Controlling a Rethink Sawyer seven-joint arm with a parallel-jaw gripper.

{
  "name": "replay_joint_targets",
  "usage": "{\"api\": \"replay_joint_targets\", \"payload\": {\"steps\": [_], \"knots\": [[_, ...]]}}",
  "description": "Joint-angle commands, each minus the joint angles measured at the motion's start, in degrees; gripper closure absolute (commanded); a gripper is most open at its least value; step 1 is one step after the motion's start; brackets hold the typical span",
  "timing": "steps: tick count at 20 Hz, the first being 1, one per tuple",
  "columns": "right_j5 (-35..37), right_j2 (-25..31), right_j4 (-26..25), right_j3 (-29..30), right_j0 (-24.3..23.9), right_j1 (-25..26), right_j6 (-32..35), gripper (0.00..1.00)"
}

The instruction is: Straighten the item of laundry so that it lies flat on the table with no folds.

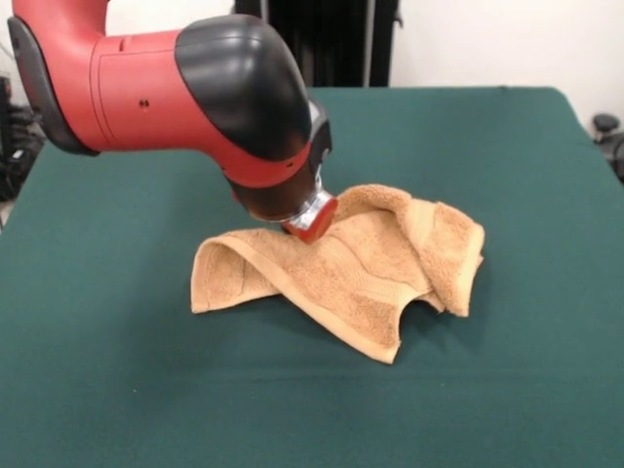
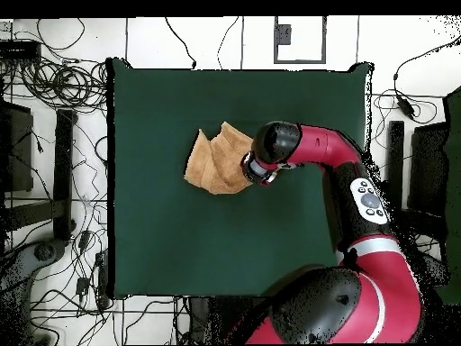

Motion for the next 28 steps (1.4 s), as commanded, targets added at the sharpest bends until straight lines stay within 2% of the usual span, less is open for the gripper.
{"api": "replay_joint_targets", "payload": {"steps": [1, 5, 10, 14, 19, 23, 28], "knots": [[-23.6, 4.6, -2.2, 2.1, 3.6, 0.1, -1.3, 0.0], [-25.4, 3.6, -1.2, 3.8, 4.1, -0.6, 1.7, 0.0], [-26.6, 3.1, -0.1, 3.8, 4.4, 0.7, 1.1, 0.0], [-27.8, 5.9, 1.9, 2.3, 3.0, 6.3, -3.6, 0.0], [-28.3, 10.1, 5.3, -3.3, 2.1, 15.0, -9.4, 0.0], [-28.3, 10.7, 6.0, -6.5, 2.9, 17.4, -11.4, 0.0], [-27.3, 11.4, 6.8, -7.3, 2.3, 18.3, -13.9, 0.0]]}}
